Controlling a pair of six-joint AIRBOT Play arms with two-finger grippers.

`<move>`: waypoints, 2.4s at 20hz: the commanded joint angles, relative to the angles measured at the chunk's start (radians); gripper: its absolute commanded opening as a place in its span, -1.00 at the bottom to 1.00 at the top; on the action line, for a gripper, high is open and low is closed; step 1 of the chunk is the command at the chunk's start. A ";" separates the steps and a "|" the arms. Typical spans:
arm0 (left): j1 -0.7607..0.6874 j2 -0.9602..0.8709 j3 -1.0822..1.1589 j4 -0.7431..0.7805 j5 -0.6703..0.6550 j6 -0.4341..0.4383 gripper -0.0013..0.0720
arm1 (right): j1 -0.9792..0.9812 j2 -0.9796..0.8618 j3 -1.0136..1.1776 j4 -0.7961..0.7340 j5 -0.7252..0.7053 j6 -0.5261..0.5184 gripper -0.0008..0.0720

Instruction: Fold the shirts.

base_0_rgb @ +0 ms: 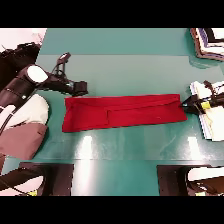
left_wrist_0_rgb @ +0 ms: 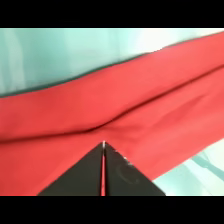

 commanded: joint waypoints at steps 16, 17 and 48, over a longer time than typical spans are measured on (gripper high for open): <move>-0.373 -0.480 0.280 -0.090 0.182 -0.036 -0.89 | 0.357 0.293 0.360 0.335 0.096 0.043 -0.92; -0.375 -0.489 0.280 -0.096 0.182 -0.036 -0.89 | 0.397 0.293 0.383 0.349 0.089 0.052 -0.93; 0.366 0.209 0.280 0.332 -0.153 -0.035 -0.89 | 0.970 0.142 0.180 0.237 -0.302 -0.027 0.29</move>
